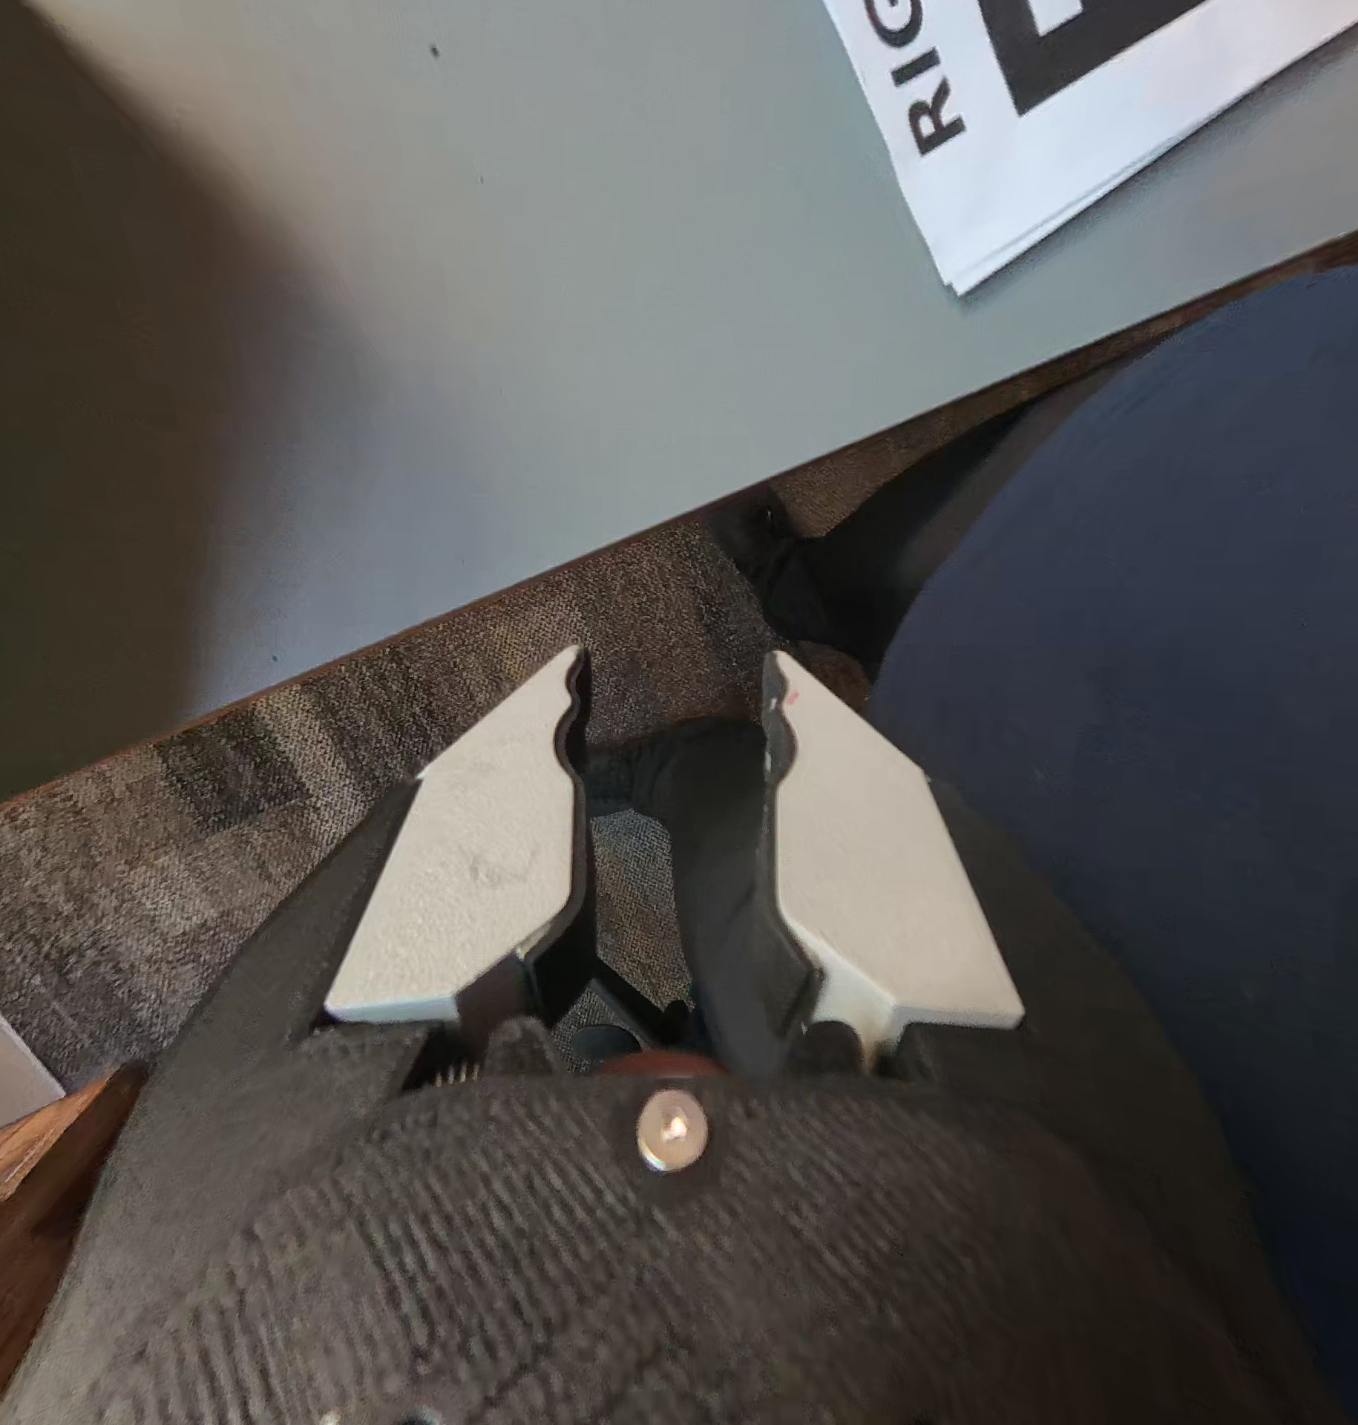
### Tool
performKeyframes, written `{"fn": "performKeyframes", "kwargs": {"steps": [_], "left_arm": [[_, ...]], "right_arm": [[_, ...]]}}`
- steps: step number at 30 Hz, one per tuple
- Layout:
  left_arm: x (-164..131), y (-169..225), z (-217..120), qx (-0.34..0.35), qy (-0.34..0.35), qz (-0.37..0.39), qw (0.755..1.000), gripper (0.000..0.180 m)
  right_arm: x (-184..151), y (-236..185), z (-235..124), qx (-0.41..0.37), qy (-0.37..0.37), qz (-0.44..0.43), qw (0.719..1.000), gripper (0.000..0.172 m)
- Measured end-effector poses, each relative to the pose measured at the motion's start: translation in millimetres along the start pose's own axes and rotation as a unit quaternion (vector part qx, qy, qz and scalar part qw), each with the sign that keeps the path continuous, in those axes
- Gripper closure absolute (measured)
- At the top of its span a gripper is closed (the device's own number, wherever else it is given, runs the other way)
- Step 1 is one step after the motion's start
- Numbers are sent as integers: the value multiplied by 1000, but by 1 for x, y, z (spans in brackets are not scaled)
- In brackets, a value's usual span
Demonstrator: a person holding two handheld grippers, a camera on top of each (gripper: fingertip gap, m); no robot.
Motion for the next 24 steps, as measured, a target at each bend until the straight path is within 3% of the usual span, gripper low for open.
{"fn": "performKeyframes", "kwargs": {"steps": [6,13,18,24], "left_arm": [[-43,-28,-11,-46,15,14,999,143],[-72,-65,-31,-47,15,-2,999,147],[-73,-79,-35,-24,5,-37,999,148],[-79,-76,-54,20,16,-171,985,150]], "right_arm": [[21,-36,-3,-14,22,58,998,154],[79,-45,9,-37,5,-14,999,149],[129,-20,47,-33,-13,-68,997,140],[165,7,108,-12,-55,-138,989,139]]}}
Point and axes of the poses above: each gripper's, where its closed fingertips meet, z out along the fingers, x out of its top, y = z × x across the jaws, the point moved 7 cm from there along -z, back along the fingers, and after that the axes turned 6 degrees about z, right-handed, at the moved point
